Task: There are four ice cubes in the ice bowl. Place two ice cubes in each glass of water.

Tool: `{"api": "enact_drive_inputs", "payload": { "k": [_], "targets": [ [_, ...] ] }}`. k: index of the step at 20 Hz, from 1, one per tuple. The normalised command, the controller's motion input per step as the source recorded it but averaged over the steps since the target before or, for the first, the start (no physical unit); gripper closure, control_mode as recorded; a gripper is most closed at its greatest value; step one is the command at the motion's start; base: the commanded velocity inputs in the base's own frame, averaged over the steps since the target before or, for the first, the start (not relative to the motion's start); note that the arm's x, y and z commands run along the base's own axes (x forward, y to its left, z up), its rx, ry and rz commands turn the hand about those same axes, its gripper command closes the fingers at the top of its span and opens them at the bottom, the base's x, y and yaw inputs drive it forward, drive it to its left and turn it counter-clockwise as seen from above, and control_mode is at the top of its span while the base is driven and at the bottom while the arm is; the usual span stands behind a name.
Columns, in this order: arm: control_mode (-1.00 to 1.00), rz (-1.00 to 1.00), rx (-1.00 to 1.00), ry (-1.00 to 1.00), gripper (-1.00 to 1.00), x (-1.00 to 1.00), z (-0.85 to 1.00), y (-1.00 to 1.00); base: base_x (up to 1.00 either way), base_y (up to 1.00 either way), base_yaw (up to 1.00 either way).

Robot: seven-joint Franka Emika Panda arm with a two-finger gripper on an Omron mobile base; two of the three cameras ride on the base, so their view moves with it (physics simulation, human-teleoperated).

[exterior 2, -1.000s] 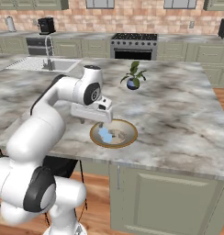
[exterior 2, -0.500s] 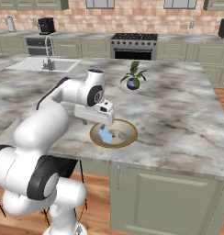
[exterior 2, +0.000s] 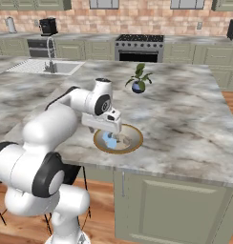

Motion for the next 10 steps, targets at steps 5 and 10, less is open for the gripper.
{"api": "enact_drive_inputs", "payload": {
  "k": [5,10],
  "targets": [
    [-1.0,0.0,-0.01,-0.01,-1.0,0.09,-0.3,-0.04,0.0,0.0,0.0],
    [-1.0,0.03,-0.05,-0.04,-1.0,0.02,-0.31,0.0,0.0,0.0,0.0]
  ]
}}
